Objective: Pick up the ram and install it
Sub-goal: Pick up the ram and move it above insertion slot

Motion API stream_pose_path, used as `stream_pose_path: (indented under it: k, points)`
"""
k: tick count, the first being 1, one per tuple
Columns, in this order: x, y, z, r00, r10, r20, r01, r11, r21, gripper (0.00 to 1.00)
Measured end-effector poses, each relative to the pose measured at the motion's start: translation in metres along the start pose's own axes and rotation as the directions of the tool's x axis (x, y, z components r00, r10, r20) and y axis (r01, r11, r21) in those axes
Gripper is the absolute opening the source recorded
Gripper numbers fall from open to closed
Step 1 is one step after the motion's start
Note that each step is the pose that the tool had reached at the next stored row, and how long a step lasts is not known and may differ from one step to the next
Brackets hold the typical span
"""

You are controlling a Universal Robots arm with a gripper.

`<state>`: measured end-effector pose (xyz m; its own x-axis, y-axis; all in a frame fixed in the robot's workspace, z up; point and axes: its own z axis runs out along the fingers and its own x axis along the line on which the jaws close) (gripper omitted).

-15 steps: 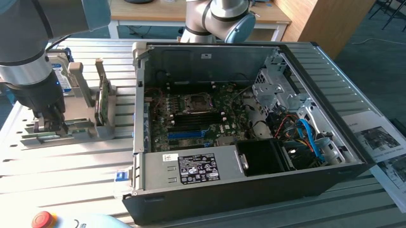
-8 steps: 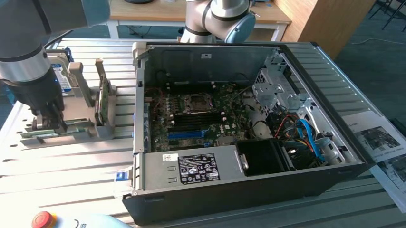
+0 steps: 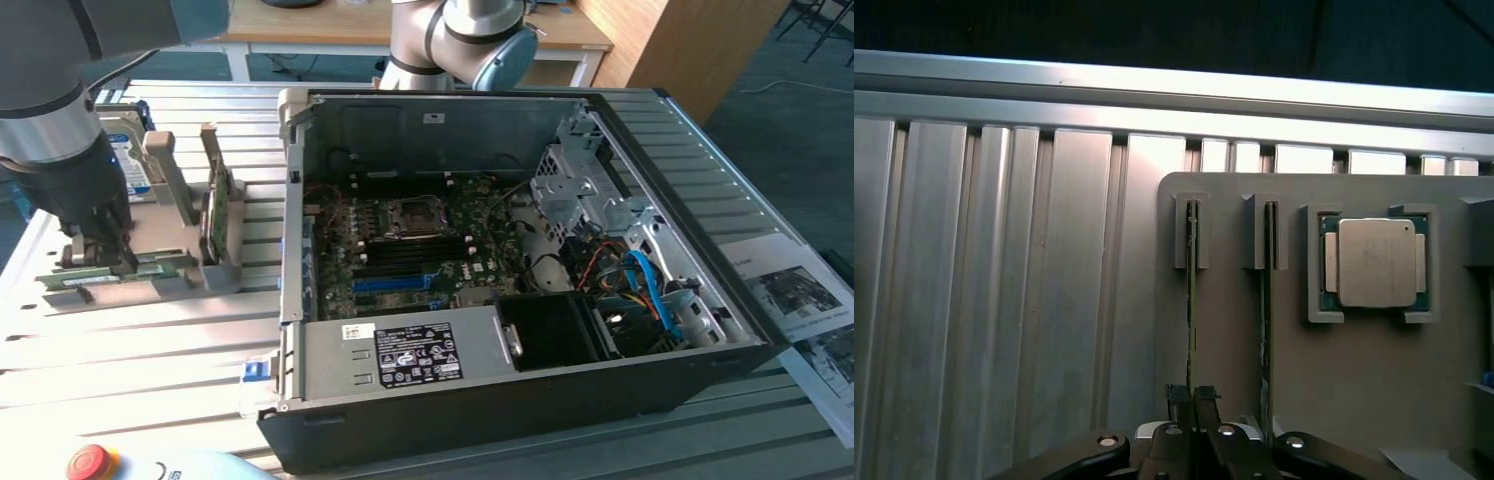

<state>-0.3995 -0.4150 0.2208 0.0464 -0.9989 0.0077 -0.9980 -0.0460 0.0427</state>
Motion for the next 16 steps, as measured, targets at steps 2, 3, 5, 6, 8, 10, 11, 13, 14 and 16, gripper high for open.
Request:
stream_pose_path:
  k: [2, 3, 5, 6, 8, 10, 11, 13, 14, 16]
  points:
    - [0.0, 0.0001, -0.0021, 1.0, 0.0, 0.0, 0.0, 1.0, 0.0, 0.12]
    - [0.0, 0.0001, -0.0032, 1.0, 0.0, 0.0, 0.0, 1.0, 0.0, 0.12]
    - [0.0, 0.0002, -0.0057, 1.0, 0.0, 0.0, 0.0, 1.0, 0.0001, 0.12]
    - [0.0, 0.0003, -0.0071, 1.0, 0.0, 0.0, 0.0, 1.0, 0.0, 0.12]
    - [0.0, 0.0005, -0.0103, 1.0, 0.0, 0.0, 0.0, 1.0, 0.0, 0.12]
    - [0.0, 0.0006, -0.0136, 1.0, 0.0, 0.0, 0.0, 1.0, 0.0, 0.12]
    - [0.0, 0.0007, -0.0153, 1.0, 0.0, 0.0, 0.0, 1.0, 0.0001, 0.12]
    - [0.0, 0.0008, -0.0191, 1.0, 0.0, 0.0, 0.0, 1.0, 0.0001, 0.12]
    - [0.0, 0.0009, -0.0212, 1.0, 0.0, -0.0001, 0.0, 1.0, -0.0001, 0.12]
    - [0.0, 0.0011, -0.0253, 1.0, 0.0, -0.0001, 0.0, 1.0, 0.0, 0.12]
